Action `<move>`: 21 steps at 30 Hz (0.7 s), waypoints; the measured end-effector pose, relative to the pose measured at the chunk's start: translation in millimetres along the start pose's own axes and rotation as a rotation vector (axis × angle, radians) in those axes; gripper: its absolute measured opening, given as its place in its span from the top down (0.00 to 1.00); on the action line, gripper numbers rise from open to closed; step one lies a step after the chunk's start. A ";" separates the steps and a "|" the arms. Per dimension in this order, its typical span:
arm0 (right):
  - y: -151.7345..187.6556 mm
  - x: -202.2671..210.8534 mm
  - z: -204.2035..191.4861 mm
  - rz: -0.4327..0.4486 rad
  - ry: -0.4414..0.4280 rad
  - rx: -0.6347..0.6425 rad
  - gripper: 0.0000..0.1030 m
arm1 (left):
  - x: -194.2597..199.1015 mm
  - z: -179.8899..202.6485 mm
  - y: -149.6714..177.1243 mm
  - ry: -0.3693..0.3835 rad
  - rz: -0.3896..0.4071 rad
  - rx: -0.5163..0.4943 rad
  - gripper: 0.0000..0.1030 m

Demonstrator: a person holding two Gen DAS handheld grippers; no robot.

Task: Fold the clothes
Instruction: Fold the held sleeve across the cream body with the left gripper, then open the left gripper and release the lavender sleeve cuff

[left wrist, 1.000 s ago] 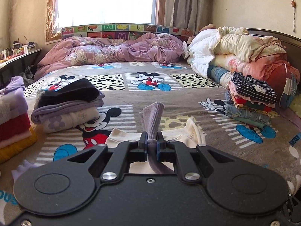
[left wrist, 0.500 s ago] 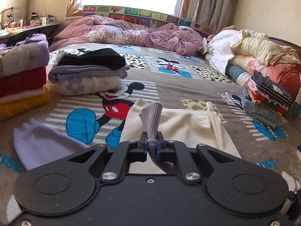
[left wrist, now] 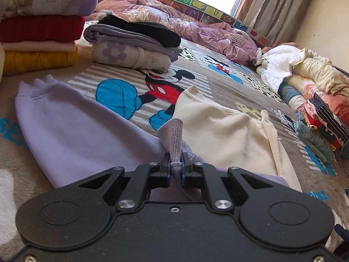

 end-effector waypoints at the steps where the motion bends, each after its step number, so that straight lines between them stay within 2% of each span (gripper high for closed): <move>1: 0.0 1.0 -0.4 -0.001 0.001 0.003 0.24 | -1.5 -0.2 0.8 -0.005 -0.004 -0.003 0.92; 11: 3.4 21.3 -3.5 -0.023 -0.005 0.034 0.24 | -9.0 -5.9 8.3 -0.018 -0.022 -0.010 0.91; 15: 0.8 37.2 -7.6 0.009 -0.033 0.050 0.24 | -7.9 -7.3 8.7 -0.021 -0.026 -0.005 0.86; 17: -6.9 47.0 -7.8 0.062 -0.053 0.037 0.24 | -6.0 -8.9 7.9 -0.025 -0.026 0.005 0.80; 19: -16.1 50.4 -5.9 0.108 -0.080 0.007 0.24 | -1.7 -11.8 6.5 -0.033 -0.017 0.021 0.61; 21: -24.4 47.0 -4.9 0.134 -0.110 -0.023 0.24 | 7.0 -15.3 3.3 -0.051 0.010 0.041 0.57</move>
Point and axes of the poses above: each gripper's, at about its wrist camera, not at the fingertips, and x roughly against the way its jaws point, z to its right, y to its underside, the point moved 8 cm from there along -x, roughly the way its jaws point, and after that the axes turned 8 degrees about -z, right-handed, at the moved point
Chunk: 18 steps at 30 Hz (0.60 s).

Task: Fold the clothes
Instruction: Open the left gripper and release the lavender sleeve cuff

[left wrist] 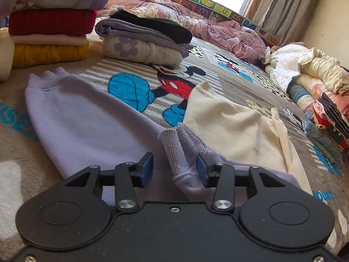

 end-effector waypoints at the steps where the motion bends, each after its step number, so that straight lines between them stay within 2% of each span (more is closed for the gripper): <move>1: -3.1 -5.4 0.8 0.002 -0.020 -0.022 0.24 | 4.6 -2.2 -1.9 -0.007 0.014 0.011 0.57; 4: -12.3 -21.8 5.5 0.006 -0.069 -0.086 0.24 | 21.8 -10.2 -9.4 -0.016 0.060 0.053 0.57; 8: -29.0 -42.5 19.4 0.034 -0.118 -0.139 0.24 | 37.3 -3.6 -18.2 -0.023 0.086 0.027 0.57; 10: -33.6 -55.0 26.1 0.031 -0.149 -0.132 0.25 | 38.0 10.2 -23.0 -0.023 0.082 -0.020 0.57; 12: -35.6 -67.7 33.3 0.026 -0.176 -0.132 0.26 | 32.0 31.1 -27.9 0.009 0.067 -0.061 0.57; 18: -36.5 -91.2 48.8 0.027 -0.222 -0.191 0.28 | -2.5 99.0 -46.2 0.073 0.019 -0.190 0.57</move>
Point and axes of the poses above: each gripper's, at about its wrist camera, not at the fingertips, and x roughly against the way its jaws point, z to its right, y to its underside, the point moved 8 cm from there along -x, roughly the way its jaws point, and after that the axes turned 8 degrees about -z, right-handed, at the moved point
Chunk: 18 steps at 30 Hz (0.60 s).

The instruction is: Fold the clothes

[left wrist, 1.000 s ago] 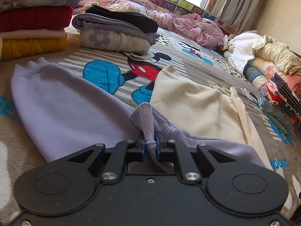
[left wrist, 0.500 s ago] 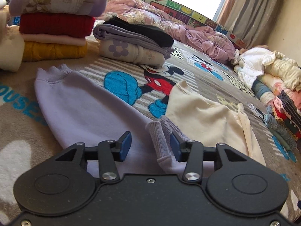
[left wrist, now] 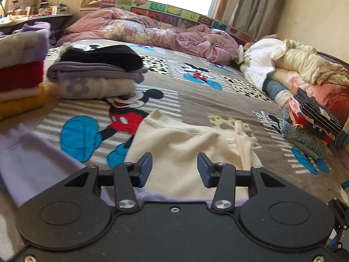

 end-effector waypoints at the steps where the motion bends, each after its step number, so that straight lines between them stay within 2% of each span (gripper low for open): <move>1: -0.8 -0.7 1.2 0.004 -0.004 -0.003 0.28 | -7.6 9.3 -6.0 0.012 -0.007 -0.014 0.57; 7: -3.2 -9.1 11.5 -0.002 -0.009 -0.037 0.28 | -54.9 55.7 -29.0 0.066 -0.069 -0.100 0.57; 9: -3.8 -13.4 13.9 -0.007 -0.016 -0.044 0.41 | -69.5 68.4 -34.5 0.077 -0.091 -0.123 0.57; 11: -4.8 -19.4 17.0 -0.016 -0.027 -0.055 0.46 | -80.8 76.7 -38.0 0.092 -0.114 -0.131 0.57; 18: -5.5 -35.9 22.8 -0.047 -0.051 -0.098 0.51 | -115.8 105.2 -47.0 0.131 -0.192 -0.166 0.57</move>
Point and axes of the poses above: each gripper's, at about its wrist camera, not at the fingertips, and x roughly against the way its jaws point, z to its right, y to its underside, the point moved 8 cm from there along -x, roughly the way its jaws point, and after that the axes turned 8 degrees about -z, right-handed, at the moved point
